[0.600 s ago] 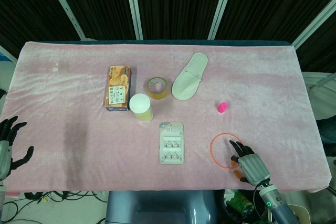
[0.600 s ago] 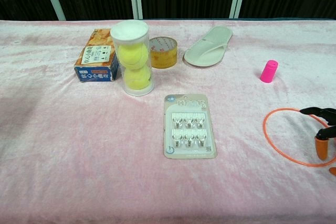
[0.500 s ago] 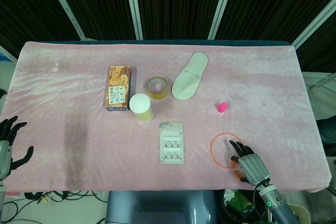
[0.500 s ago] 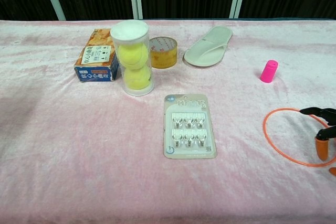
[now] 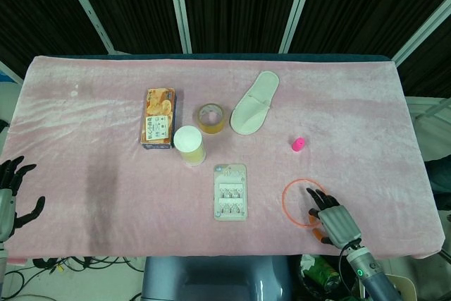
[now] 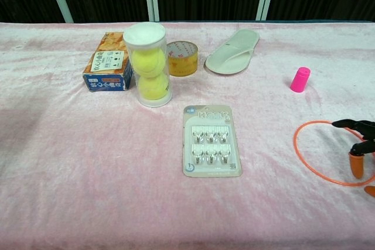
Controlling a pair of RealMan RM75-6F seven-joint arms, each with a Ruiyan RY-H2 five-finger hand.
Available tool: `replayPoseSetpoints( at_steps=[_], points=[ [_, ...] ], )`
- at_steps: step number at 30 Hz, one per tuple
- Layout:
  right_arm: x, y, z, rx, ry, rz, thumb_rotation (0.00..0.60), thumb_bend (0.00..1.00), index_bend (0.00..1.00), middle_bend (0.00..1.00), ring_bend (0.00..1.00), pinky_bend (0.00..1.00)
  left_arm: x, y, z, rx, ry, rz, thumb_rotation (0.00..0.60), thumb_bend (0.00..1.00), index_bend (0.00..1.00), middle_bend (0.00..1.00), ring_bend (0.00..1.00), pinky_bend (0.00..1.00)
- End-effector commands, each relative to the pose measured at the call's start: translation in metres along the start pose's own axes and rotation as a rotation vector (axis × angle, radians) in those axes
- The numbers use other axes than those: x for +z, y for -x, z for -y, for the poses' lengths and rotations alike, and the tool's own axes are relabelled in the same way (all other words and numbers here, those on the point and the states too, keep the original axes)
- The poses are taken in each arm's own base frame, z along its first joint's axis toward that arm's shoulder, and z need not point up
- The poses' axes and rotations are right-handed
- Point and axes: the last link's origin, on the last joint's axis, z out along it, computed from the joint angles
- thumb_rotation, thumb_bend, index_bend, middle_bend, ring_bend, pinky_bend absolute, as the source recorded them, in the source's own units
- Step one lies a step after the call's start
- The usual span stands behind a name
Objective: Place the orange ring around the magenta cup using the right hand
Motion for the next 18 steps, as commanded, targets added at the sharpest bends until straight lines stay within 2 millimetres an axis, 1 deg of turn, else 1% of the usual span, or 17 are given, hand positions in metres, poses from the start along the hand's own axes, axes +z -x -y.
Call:
replayPoseSetpoints(
  at_steps=[1, 18],
  points=[
    [0.0004, 0.0005, 0.0001, 0.000, -0.001, 0.004, 0.600, 0.27, 0.55, 0.00, 0.00, 0.16, 0.0000, 0.0000, 0.0000, 0.001, -0.001, 0.000, 0.600, 0.34, 0.19, 0.07, 0.00, 0.00],
    [0.0055, 0.0039, -0.0012, 0.006, 0.003, 0.023, 0.600, 0.30, 0.58, 0.00, 0.00, 0.16, 0.0001, -0.0001, 0.0002, 0.000, -0.003, -0.001, 0.600, 0.34, 0.19, 0.07, 0.00, 0.00]
  ],
)
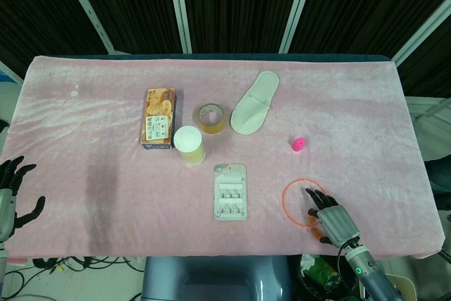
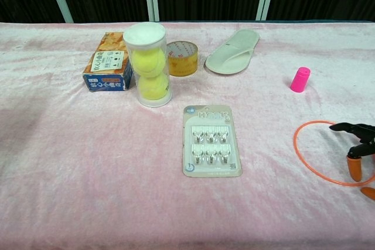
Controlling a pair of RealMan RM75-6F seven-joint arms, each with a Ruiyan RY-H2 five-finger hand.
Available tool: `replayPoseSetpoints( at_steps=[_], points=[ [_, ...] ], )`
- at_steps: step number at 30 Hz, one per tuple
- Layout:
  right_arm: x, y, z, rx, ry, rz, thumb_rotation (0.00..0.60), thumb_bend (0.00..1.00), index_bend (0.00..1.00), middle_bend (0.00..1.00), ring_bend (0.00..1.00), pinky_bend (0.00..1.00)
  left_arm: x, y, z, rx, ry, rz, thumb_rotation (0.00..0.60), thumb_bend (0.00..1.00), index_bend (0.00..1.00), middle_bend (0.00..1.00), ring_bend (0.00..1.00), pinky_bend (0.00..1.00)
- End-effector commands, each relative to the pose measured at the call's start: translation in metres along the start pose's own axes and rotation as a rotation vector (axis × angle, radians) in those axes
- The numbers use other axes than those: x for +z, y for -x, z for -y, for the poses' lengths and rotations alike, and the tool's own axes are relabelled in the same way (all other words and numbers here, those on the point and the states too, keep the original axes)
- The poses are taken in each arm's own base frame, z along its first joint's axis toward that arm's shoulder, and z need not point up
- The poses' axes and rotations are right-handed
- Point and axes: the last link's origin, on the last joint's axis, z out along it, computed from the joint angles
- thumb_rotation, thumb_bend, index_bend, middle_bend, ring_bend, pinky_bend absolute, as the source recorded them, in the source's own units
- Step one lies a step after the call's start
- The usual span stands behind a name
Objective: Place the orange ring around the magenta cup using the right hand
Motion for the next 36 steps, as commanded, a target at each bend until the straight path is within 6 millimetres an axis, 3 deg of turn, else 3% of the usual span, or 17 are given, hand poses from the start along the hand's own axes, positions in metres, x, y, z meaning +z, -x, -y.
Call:
replayPoseSetpoints(
  at_steps=[1, 21, 36],
  points=[
    [0.000, 0.000, 0.000, -0.001, -0.001, 0.000, 0.600, 0.31, 0.58, 0.00, 0.00, 0.16, 0.000, 0.000, 0.000, 0.000, -0.001, 0.000, 0.600, 0.34, 0.19, 0.07, 0.00, 0.00],
    [0.000, 0.001, 0.002, -0.005, -0.007, 0.012, 0.600, 0.35, 0.64, 0.00, 0.00, 0.16, 0.000, 0.000, 0.000, -0.001, -0.003, 0.001, 0.600, 0.34, 0.19, 0.07, 0.00, 0.00],
    [-0.003, -0.009, 0.004, 0.007, -0.029, 0.014, 0.600, 0.39, 0.66, 0.00, 0.00, 0.16, 0.000, 0.000, 0.000, -0.004, -0.003, 0.001, 0.600, 0.34, 0.19, 0.07, 0.00, 0.00]
  ],
)
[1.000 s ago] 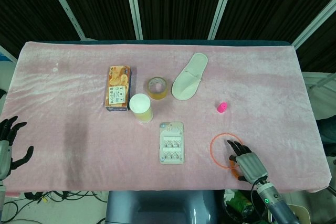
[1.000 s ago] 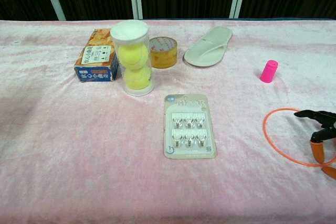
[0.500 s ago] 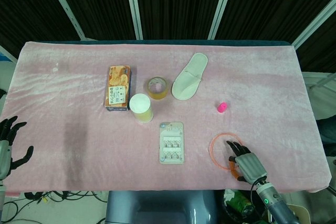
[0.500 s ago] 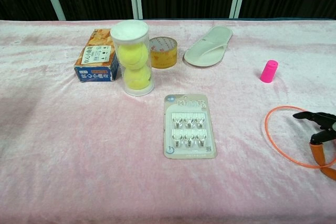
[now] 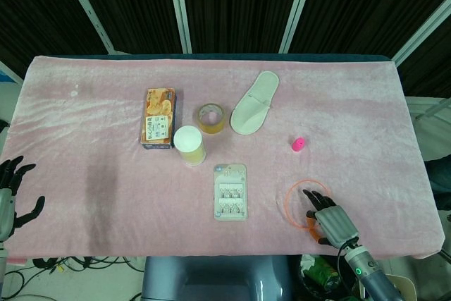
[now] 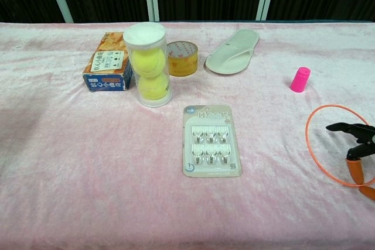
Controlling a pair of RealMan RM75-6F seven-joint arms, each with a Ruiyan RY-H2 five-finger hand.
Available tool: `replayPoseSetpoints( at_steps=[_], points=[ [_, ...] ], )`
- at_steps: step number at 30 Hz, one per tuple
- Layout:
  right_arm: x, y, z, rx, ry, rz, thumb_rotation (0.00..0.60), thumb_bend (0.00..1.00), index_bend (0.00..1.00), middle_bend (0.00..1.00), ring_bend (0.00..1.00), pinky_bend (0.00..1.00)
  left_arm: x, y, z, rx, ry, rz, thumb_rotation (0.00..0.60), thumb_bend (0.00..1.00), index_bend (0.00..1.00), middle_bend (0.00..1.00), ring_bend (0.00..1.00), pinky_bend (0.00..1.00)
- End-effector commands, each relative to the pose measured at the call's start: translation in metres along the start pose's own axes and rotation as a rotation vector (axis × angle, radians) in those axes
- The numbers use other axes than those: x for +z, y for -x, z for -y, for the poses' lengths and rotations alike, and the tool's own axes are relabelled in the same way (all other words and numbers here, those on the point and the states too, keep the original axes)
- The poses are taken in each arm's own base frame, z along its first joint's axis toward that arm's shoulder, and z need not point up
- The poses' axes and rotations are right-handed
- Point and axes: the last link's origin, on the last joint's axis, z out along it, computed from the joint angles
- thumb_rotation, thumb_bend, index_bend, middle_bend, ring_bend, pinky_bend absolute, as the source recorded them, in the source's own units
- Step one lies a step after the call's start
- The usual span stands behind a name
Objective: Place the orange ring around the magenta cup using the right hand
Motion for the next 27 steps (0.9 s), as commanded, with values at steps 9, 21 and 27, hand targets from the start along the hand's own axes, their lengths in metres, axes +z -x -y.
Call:
replayPoseSetpoints(
  at_steps=[9, 21, 27],
  points=[
    [0.000, -0.018, -0.006, -0.008, 0.005, 0.012, 0.600, 0.39, 0.66, 0.00, 0.00, 0.16, 0.000, 0.000, 0.000, -0.002, 0.000, 0.000, 0.600, 0.34, 0.19, 0.07, 0.00, 0.00],
    [0.034, -0.095, -0.042, -0.028, 0.096, 0.011, 0.600, 0.39, 0.66, 0.00, 0.00, 0.16, 0.001, 0.000, -0.001, -0.003, 0.001, -0.002, 0.600, 0.34, 0.19, 0.07, 0.00, 0.00],
    [0.062, -0.121, -0.052, -0.028, 0.137, 0.049, 0.600, 0.39, 0.66, 0.00, 0.00, 0.16, 0.000, 0.000, -0.001, -0.002, 0.001, -0.003, 0.600, 0.34, 0.19, 0.07, 0.00, 0.00]
  ],
)
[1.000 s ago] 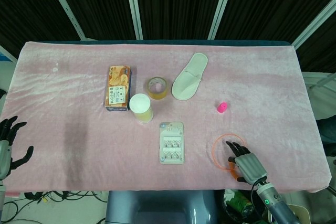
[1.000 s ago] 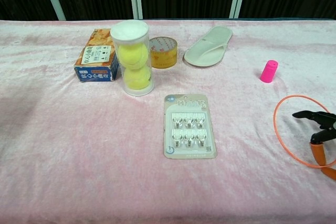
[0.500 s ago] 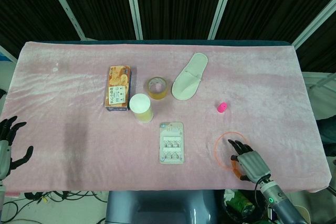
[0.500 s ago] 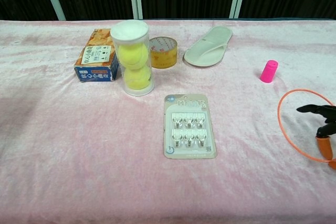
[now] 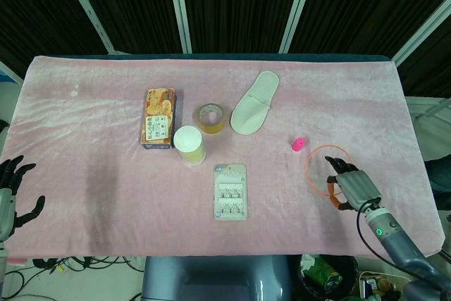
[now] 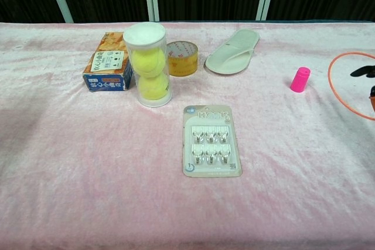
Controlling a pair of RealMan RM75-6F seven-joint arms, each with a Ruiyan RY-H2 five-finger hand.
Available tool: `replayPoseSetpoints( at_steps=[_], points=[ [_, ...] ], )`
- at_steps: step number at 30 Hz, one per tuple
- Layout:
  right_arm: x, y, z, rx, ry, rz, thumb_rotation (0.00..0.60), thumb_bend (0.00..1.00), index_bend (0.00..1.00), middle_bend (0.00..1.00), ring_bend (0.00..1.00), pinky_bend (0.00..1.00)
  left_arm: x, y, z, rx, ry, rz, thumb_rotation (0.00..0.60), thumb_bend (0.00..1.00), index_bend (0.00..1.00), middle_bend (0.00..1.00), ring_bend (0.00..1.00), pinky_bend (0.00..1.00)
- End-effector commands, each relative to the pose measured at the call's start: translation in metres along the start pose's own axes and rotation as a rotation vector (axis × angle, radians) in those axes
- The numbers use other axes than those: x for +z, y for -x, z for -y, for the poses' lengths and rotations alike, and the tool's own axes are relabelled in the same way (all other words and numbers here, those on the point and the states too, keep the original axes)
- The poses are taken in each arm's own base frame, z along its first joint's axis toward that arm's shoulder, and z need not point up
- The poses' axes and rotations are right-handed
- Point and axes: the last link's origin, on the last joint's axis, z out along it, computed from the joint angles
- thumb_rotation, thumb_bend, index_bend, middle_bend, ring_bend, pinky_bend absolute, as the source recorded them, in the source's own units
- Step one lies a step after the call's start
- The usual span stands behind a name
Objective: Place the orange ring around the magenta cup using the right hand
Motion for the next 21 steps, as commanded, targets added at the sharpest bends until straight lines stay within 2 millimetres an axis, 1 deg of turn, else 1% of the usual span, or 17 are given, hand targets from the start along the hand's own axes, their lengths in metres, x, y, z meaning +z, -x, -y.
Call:
replayPoseSetpoints(
  at_steps=[1, 8, 16, 21],
  points=[
    [0.025, -0.024, -0.002, -0.005, 0.021, 0.019, 0.600, 0.39, 0.66, 0.00, 0.00, 0.16, 0.000, 0.000, 0.000, 0.001, 0.000, 0.001, 0.600, 0.34, 0.19, 0.07, 0.00, 0.00],
    [0.061, -0.038, 0.007, -0.044, 0.030, 0.071, 0.600, 0.40, 0.66, 0.00, 0.00, 0.16, 0.001, 0.000, 0.000, 0.000, -0.004, 0.000, 0.600, 0.34, 0.19, 0.07, 0.00, 0.00],
    [0.084, -0.047, 0.021, -0.047, 0.046, 0.101, 0.600, 0.39, 0.66, 0.00, 0.00, 0.16, 0.003, 0.001, 0.000, 0.002, -0.005, 0.004, 0.600, 0.34, 0.19, 0.07, 0.00, 0.00],
    [0.095, -0.045, 0.032, -0.034, 0.046, 0.125, 0.600, 0.39, 0.66, 0.00, 0.00, 0.16, 0.003, 0.001, 0.001, 0.000, -0.010, 0.004, 0.600, 0.34, 0.19, 0.07, 0.00, 0.00]
  ],
)
